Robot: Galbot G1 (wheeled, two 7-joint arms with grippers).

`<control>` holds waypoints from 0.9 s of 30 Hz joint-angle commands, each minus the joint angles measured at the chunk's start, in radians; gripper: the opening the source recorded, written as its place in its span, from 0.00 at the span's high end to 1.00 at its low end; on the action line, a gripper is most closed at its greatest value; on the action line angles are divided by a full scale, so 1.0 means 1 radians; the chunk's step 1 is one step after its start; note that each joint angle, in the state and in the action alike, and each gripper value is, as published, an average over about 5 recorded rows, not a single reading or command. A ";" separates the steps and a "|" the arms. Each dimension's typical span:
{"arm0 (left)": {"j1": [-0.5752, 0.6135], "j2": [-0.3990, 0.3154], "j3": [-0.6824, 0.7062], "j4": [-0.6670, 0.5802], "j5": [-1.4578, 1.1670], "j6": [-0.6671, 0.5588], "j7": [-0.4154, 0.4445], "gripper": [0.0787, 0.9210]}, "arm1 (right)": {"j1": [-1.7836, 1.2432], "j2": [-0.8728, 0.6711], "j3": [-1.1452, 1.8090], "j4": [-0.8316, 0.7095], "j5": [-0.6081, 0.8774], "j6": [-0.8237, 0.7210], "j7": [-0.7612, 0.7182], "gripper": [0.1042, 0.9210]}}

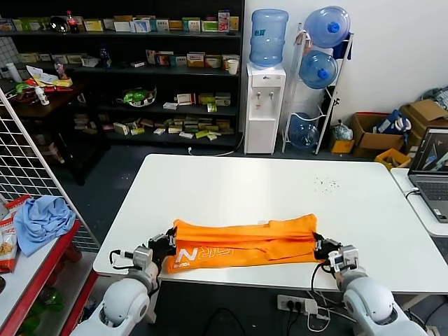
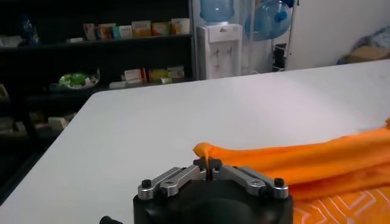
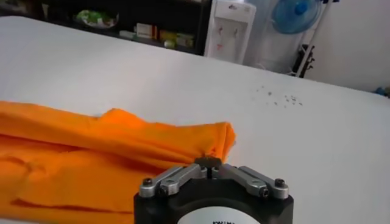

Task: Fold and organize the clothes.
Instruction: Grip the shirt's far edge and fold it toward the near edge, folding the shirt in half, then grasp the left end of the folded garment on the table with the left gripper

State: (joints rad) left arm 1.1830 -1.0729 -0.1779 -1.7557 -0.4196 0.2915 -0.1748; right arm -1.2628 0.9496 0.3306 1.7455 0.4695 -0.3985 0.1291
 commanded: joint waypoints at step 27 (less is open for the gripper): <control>0.040 -0.022 -0.048 0.026 -0.368 0.116 -0.043 0.12 | -0.113 -0.011 0.009 0.117 0.012 -0.058 0.053 0.12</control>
State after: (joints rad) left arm 1.2251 -1.0893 -0.2284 -1.7525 -0.6844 0.3818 -0.2193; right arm -1.3657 0.9390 0.3387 1.8526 0.4793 -0.4522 0.1775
